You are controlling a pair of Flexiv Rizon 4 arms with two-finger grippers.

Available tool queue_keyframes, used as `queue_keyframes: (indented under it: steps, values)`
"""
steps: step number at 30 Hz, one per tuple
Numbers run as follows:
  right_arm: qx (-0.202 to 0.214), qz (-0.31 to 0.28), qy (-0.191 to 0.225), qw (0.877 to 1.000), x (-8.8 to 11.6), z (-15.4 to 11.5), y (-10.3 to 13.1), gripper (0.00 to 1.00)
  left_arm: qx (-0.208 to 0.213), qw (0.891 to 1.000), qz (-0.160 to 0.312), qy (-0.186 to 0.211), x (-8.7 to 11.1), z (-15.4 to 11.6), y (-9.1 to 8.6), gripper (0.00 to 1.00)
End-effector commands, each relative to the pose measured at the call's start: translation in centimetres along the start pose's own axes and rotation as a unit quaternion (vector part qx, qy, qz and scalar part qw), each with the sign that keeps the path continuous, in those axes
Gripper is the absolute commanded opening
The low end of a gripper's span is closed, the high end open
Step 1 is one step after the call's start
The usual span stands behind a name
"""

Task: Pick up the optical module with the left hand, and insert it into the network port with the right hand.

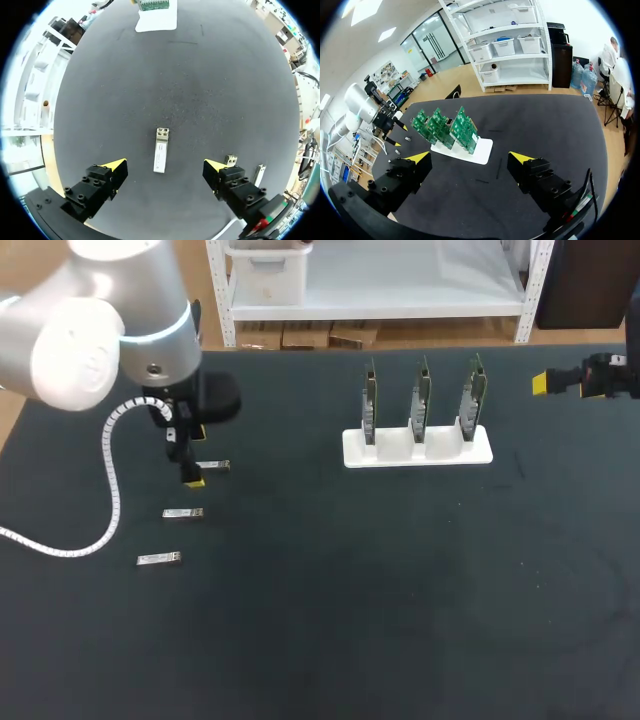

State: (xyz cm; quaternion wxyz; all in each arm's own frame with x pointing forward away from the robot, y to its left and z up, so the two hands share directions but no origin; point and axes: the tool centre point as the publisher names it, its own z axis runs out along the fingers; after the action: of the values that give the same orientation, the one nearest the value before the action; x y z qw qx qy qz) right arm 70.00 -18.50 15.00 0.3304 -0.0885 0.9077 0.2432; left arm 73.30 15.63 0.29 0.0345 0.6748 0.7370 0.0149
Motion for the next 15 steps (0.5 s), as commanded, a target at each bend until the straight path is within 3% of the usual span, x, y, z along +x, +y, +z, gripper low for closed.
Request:
queue_keyframes:
  steps: [1, 15]
  values:
    - [0.0, 0.0, 0.0, 1.0, 0.0, 0.0, 0.0, 1.0, 0.003, 1.0, 0.002, 0.003, -0.4, 0.4, 0.2, 1.0]
    - [0.0, 0.0, 0.0, 1.0, 0.0, 0.0, 0.0, 1.0, -0.004, 1.0, -0.014, 0.019, 0.6, 0.8, 0.6, 1.0]
